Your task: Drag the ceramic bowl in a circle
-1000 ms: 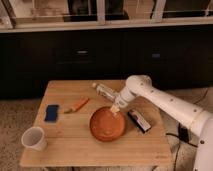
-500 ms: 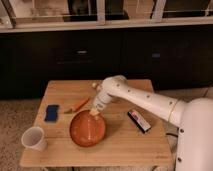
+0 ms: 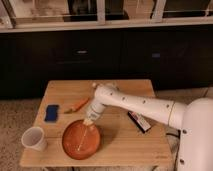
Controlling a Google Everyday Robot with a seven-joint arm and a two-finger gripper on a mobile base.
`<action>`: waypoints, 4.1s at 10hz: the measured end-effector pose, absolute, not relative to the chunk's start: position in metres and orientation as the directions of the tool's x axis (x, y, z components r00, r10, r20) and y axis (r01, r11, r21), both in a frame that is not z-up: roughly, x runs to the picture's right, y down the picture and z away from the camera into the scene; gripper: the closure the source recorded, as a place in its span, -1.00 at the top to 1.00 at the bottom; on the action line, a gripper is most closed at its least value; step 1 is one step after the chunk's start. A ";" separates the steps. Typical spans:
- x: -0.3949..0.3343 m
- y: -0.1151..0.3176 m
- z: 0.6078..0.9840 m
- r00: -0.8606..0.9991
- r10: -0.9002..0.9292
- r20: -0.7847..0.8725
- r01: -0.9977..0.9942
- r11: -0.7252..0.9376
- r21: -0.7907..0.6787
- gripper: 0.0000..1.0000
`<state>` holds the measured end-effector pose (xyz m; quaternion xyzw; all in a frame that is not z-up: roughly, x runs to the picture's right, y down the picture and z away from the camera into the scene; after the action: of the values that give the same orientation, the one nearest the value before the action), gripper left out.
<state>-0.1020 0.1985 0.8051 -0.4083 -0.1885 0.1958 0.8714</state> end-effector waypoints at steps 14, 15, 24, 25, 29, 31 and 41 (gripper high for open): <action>0.140 0.143 0.809 0.768 0.638 0.048 -0.448 0.590 -0.671 -0.97; 0.133 0.136 0.812 0.768 0.638 0.055 -0.445 0.594 -0.671 -0.97; -0.074 0.096 0.844 0.797 0.587 0.143 -0.330 0.622 -0.710 -0.97; -0.093 0.101 0.846 0.803 0.576 0.156 -0.299 0.615 -0.730 -0.97; -0.128 0.163 0.830 0.835 0.512 0.201 -0.177 0.597 -0.783 -0.97; -0.115 0.189 0.818 0.842 0.499 0.208 -0.161 0.598 -0.785 -0.97; 0.077 0.187 0.802 0.819 0.565 0.094 -0.383 0.662 -0.645 -0.97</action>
<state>0.0767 0.1873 0.8024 -0.3159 -0.1446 0.2634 0.9000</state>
